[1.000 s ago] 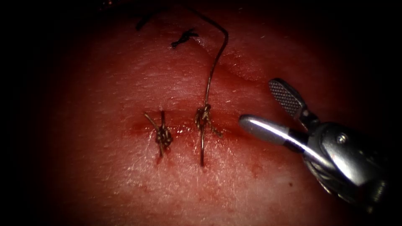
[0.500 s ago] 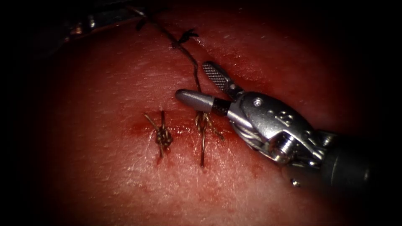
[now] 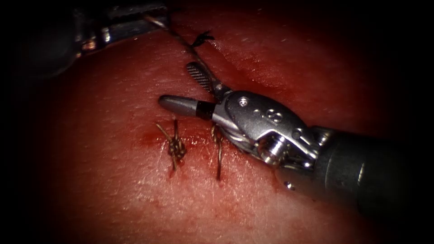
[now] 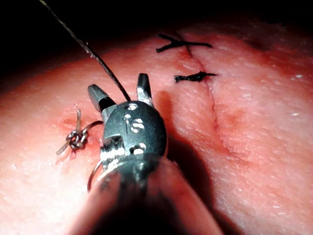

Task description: Wound Closure

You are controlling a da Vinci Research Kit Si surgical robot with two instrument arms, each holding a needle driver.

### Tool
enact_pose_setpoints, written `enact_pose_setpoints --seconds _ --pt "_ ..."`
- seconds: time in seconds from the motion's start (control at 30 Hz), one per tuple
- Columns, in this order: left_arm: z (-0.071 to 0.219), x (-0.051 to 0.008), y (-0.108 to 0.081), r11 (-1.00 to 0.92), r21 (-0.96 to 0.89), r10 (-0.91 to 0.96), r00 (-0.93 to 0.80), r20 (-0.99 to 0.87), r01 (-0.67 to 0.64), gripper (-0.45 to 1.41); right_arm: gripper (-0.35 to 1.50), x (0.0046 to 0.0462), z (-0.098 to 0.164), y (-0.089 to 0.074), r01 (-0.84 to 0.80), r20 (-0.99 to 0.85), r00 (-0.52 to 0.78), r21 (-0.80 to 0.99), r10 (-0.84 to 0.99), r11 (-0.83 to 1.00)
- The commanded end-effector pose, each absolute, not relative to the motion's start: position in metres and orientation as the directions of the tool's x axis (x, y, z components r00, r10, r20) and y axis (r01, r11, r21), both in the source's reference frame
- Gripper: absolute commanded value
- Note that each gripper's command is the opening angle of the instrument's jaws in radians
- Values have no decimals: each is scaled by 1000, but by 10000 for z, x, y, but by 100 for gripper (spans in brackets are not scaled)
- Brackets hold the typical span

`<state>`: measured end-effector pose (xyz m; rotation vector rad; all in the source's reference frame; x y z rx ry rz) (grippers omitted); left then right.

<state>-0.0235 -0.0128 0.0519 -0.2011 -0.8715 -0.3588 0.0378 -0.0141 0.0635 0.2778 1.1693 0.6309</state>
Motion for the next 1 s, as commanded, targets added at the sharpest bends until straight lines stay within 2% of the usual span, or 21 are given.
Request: enact_pose_setpoints --seconds 0.03,0.07,0.1,0.13,0.17,0.2,0.4,0.53,0.57,0.6,0.63,0.67,0.73,0.87,0.9,1.0 --pt "523 -243 -125 922 -29 -222 588 777 387 -45 131 387 637 -136 -314 -775 247 504 581 805" --pt "522 -244 -126 922 -29 -222 588 777 387 -45 128 388 636 -134 -314 -781 247 495 573 810" --pt "521 -244 -128 922 -30 -222 588 777 386 -45 105 390 636 -135 -312 -798 243 475 552 823" --pt "521 -245 -128 922 -30 -222 589 777 387 -45 64 390 635 -136 -311 -803 240 469 546 827" --pt "521 -245 -129 922 -30 -222 589 777 387 -45 -3 390 634 -137 -314 -804 235 468 545 826" --pt "521 -246 -129 922 -31 -221 589 777 387 -45 -35 390 632 -136 -315 -805 232 469 546 825" --pt "521 -247 -137 923 -34 -215 588 780 384 -45 -35 389 613 -127 -352 -850 259 360 460 864" --pt "518 -248 -141 923 -34 -214 587 781 382 -45 -35 381 607 -122 -360 -862 226 359 454 861" --pt "518 -248 -141 923 -34 -214 587 781 382 -45 -27 375 605 -121 -369 -866 210 359 453 857" --pt "518 -249 -141 924 -34 -214 585 782 382 -45 22 366 602 -120 -384 -869 198 357 453 852" --pt "520 -251 -139 923 -34 -214 585 782 383 -45 84 337 593 -117 -424 -873 172 352 456 834" --pt "522 -254 -138 922 -35 -214 585 782 385 -45 94 321 589 -117 -442 -874 164 350 458 826" --pt "530 -262 -135 922 -37 -212 582 785 386 -45 98 261 576 -124 -475 -873 161 340 460 812" --pt "558 -291 -129 913 -53 -210 579 788 404 -45 98 192 567 -145 -505 -865 158 343 476 792" --pt "577 -309 -129 910 -46 -221 578 786 411 -45 98 164 565 -157 -528 -866 146 340 478 778" --pt "612 -341 -130 912 -44 -226 588 777 408 -45 98 137 565 -173 -551 -860 155 334 487 765"
